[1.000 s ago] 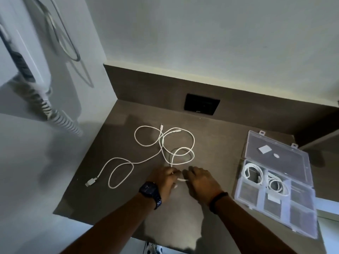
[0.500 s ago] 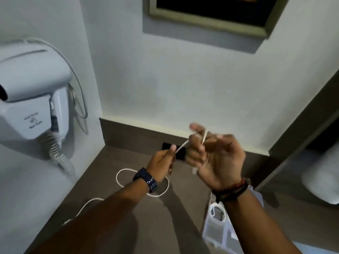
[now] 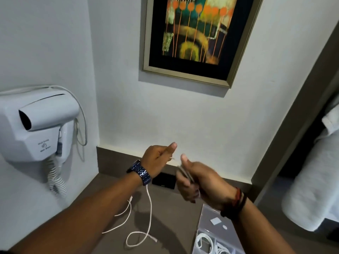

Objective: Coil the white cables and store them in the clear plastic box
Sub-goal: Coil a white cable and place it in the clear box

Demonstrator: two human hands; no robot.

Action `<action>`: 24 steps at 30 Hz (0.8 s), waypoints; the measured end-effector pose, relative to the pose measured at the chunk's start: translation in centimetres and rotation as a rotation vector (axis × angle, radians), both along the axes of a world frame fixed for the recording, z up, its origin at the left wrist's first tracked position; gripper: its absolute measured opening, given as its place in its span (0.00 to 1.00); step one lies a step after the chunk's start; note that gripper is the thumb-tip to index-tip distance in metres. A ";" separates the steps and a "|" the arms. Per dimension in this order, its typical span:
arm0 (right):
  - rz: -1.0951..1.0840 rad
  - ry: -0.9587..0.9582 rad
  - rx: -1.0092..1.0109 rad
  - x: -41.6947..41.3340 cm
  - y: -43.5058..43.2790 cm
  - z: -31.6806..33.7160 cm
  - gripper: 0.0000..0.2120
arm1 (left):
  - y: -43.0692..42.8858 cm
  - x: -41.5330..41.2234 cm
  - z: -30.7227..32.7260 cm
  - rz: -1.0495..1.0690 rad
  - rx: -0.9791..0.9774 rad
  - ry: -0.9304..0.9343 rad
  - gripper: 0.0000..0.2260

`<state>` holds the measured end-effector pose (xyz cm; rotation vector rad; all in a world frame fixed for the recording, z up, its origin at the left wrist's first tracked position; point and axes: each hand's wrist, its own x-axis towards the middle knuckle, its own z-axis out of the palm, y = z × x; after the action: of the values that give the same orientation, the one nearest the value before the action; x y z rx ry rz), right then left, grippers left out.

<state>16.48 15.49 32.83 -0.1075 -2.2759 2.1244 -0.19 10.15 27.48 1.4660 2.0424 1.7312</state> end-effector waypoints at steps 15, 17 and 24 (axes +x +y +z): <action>-0.322 -0.202 0.595 0.6 1.5 -2.0 0.35 | -0.8 0.2 2.8 0.152 0.009 0.247 0.28; -0.041 -0.064 0.079 0.8 0.0 -0.6 0.33 | -0.4 -0.1 2.5 0.121 -0.003 0.122 0.28; -0.952 0.856 0.271 -0.1 1.4 4.7 0.08 | -0.4 3.2 -0.3 -0.113 -0.106 0.064 0.30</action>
<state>16.36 16.85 37.55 -0.1797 -1.4915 1.0558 3.05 9.72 27.14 1.5892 2.0051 1.5297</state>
